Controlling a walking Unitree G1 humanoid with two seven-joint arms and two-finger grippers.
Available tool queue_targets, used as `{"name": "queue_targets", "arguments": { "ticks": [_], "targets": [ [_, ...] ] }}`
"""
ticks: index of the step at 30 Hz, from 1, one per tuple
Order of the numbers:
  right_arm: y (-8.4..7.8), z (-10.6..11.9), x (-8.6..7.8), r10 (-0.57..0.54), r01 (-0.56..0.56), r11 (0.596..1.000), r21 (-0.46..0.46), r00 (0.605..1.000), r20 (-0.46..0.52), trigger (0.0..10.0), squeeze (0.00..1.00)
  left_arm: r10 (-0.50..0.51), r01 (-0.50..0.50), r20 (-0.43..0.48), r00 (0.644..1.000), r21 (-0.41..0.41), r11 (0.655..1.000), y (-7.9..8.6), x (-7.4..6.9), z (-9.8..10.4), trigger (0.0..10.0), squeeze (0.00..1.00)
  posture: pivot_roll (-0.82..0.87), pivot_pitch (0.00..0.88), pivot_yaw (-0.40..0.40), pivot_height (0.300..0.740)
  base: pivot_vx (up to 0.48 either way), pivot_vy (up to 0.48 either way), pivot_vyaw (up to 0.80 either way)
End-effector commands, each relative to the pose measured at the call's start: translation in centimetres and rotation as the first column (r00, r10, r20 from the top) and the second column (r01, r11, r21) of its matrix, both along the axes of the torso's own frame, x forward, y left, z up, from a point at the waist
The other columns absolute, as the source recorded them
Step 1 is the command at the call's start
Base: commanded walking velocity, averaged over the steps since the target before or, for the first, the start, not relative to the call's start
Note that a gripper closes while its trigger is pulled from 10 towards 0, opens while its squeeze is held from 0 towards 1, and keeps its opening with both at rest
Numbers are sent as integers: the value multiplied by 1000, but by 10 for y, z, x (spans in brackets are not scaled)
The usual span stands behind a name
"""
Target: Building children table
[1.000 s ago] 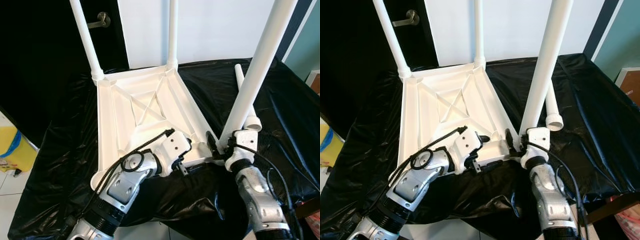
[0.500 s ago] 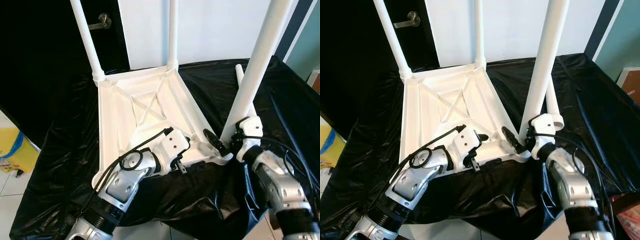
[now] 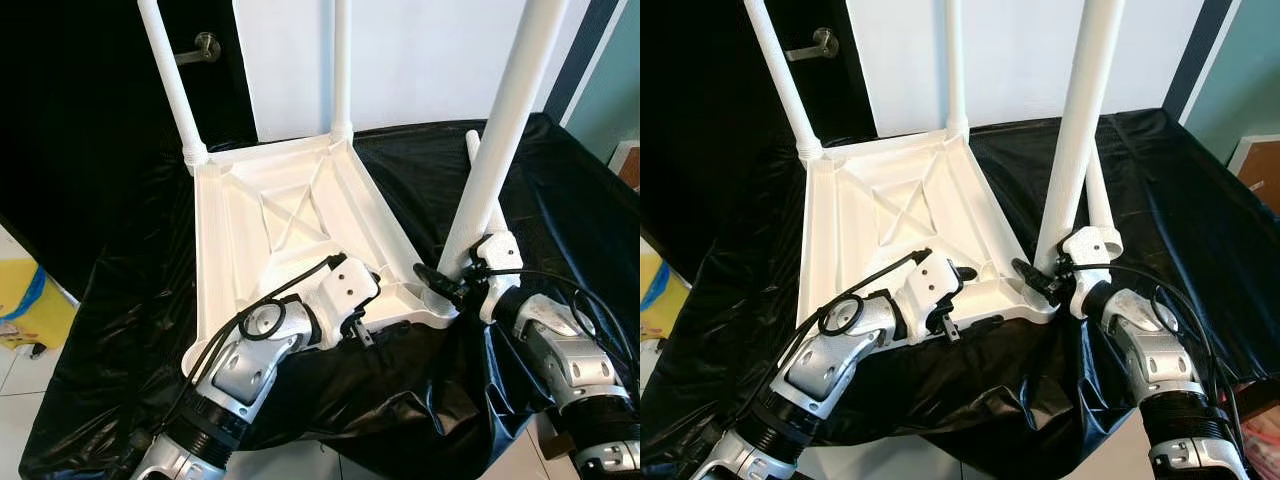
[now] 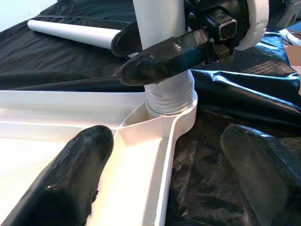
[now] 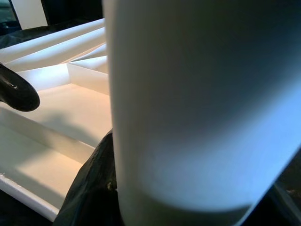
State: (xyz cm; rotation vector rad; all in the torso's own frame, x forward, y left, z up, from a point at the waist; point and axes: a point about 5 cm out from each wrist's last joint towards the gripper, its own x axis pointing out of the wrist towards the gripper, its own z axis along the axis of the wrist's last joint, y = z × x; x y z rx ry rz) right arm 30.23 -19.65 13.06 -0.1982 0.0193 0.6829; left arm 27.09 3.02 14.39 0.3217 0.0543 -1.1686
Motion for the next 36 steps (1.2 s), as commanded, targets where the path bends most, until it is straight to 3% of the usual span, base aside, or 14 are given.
{"name": "queue_targets", "arguments": {
  "ticks": [1,2,3,4,14,16,26,28,31,32,33,34,35,36],
  "targets": [
    [2,-11,-1,23,-25,999,-35,998,-56,0,0,32,-32,5,999,15,999,3,3,-1,10000,0,-122,0,23,740,0,0,0],
    [2,-13,-1,13,-15,999,-35,998,-60,5922,0,33,-33,5,999,15,999,2,3,-1,10000,0,-122,0,21,740,0,0,0],
    [2,-13,-1,13,-15,999,-35,998,-60,5922,0,33,-33,5,999,15,999,2,3,-1,10000,0,-122,0,21,740,0,0,0],
    [2,-13,0,1,-3,999,-33,998,-55,10000,0,33,-33,6,999,15,999,2,4,-1,10000,0,-123,0,21,740,0,0,0],
    [4,-17,3,-147,146,989,-24,988,-46,10000,0,33,-33,7,999,17,999,2,4,-2,10000,0,-128,0,15,740,0,0,0],
    [7,-22,3,-251,251,968,-3,966,-56,10000,0,31,-31,7,999,13,999,0,3,-2,10000,0,-135,0,12,740,0,0,0],
    [18,-30,1,-430,437,898,55,897,-103,10000,0,26,-26,11,1000,5,1000,-4,4,-2,10000,0,-143,0,9,740,0,0,0],
    [22,-35,-3,-537,546,835,66,835,-120,10000,0,24,-24,12,1000,6,1000,-4,3,-2,10000,0,-144,0,11,740,0,0,0],
    [25,-37,-5,-581,591,803,69,804,-127,10000,0,26,-26,12,1000,7,1000,-3,4,-3,10000,0,-146,0,10,740,0,0,0],
    [30,-40,-7,-636,649,757,74,758,-145,10000,0,28,-28,14,1000,9,1000,-3,4,-3,10000,0,-145,0,10,740,0,0,0],
    [30,-40,-7,-636,649,757,74,758,-145,10000,0,28,-28,14,1000,9,1000,-3,4,-3,10000,0,-145,0,10,740,0,0,0],
    [37,-43,-9,-684,701,708,84,711,-164,10000,0,31,-31,17,999,10,999,-3,5,-2,10000,0,-143,0,11,740,0,0,0],
    [37,-43,-9,-684,701,708,84,711,-164,10000,0,31,-31,17,999,10,999,-3,5,-2,10000,0,-143,0,11,740,0,0,0],
    [44,-44,-11,-720,738,668,91,673,-172,10000,0,31,-31,19,999,10,999,-3,5,-2,10000,0,-142,0,10,740,0,0,0]
  ]
}}
